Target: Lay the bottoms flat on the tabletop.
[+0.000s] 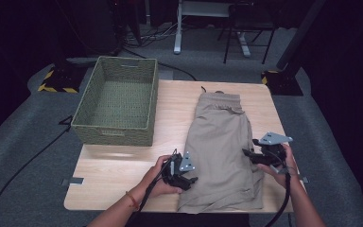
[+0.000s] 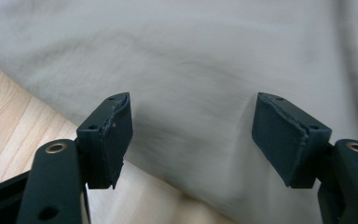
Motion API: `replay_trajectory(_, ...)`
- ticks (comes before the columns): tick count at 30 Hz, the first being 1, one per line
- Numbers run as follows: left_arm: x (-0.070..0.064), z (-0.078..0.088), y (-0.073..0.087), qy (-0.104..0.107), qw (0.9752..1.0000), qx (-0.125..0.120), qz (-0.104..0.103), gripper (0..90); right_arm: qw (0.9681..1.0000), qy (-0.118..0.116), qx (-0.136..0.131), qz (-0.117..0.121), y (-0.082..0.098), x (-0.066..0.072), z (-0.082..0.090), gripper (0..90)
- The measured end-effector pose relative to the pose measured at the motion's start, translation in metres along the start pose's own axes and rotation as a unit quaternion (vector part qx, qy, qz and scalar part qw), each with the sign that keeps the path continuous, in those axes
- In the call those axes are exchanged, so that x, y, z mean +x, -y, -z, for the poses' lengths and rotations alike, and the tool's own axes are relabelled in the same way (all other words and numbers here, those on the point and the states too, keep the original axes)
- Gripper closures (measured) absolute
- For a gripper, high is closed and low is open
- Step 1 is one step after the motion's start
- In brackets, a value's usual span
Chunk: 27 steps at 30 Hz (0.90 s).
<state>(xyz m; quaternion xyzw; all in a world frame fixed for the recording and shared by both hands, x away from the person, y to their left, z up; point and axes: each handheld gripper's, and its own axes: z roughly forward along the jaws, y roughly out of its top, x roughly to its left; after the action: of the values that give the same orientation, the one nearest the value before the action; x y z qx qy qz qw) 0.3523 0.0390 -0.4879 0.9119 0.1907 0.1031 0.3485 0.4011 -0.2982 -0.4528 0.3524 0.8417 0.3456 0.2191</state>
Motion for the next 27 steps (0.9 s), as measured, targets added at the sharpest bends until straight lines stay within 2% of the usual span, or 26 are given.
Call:
replay_trajectory(2,0.0,-0.006,0.001,0.003,1.0,0.004,-0.001,28.4,0.9997,0.005,0.022,-0.012,0.001,-0.006,-0.018,41.3)
replay_trajectory(3,-0.001,-0.007,0.002,0.001,1.0,0.007,-0.005,28.7,0.9993,0.0,0.035,-0.017,0.003,-0.008,-0.026,44.9)
replay_trajectory(5,-0.003,-0.008,0.004,0.002,1.0,-0.002,-0.007,29.1,0.9989,-0.003,0.044,-0.019,0.007,-0.01,-0.036,58.8)
replay_trajectory(7,-0.004,-0.008,0.005,-0.002,0.9999,-0.007,-0.01,29.1,0.9988,0.001,0.048,-0.009,0.01,-0.01,-0.038,71.6)
replay_trajectory(8,-0.004,-0.008,0.006,-0.003,0.9999,-0.009,-0.01,29.2,0.9987,0.013,0.048,-0.003,0.011,-0.01,-0.038,80.3)
replay_trajectory(9,-0.005,-0.008,0.007,-0.005,0.9998,-0.012,-0.012,29.2,0.9986,0.02,0.049,-0.001,0.012,-0.011,-0.036,84.4)
replay_trajectory(11,-0.005,-0.008,0.009,-0.007,0.9998,-0.02,-0.002,29.3,0.999,0.02,0.038,-0.007,0.015,-0.015,-0.029,88.6)
replay_trajectory(14,-0.005,-0.007,0.012,-0.002,0.9996,-0.025,0.011,29.3,0.9993,0.025,0.012,-0.024,0.018,-0.019,-0.013,89.3)
replay_trajectory(16,-0.006,-0.008,0.013,0.004,0.9994,-0.028,0.022,29.4,0.999,0.032,0.01,-0.028,0.02,-0.02,-0.005,89.3)
replay_trajectory(19,-0.012,-0.008,0.012,0.019,0.9993,-0.026,0.021,30.1,0.998,0.036,0.02,-0.047,0.026,-0.023,-0.003,89.0)
replay_trajectory(22,-0.024,-0.008,0.01,0.027,0.9993,-0.022,0.012,30.1,0.9968,0.034,0.045,-0.056,0.034,-0.026,-0.016,86.4)
replay_trajectory(24,-0.031,-0.007,0.009,0.032,0.9993,-0.016,0.008,30.1,0.9971,0.023,0.039,-0.062,0.038,-0.027,-0.021,85.4)
replay_trajectory(26,-0.039,-0.005,0.006,0.038,0.9993,-0.003,-0.006,30.1,0.9974,0.022,0.041,-0.056,0.037,-0.028,-0.021,83.2)
replay_trajectory(27,-0.041,-0.003,0.004,0.033,0.9992,0.005,-0.024,31.8,0.9975,0.021,0.04,-0.054,0.037,-0.028,-0.021,78.9)
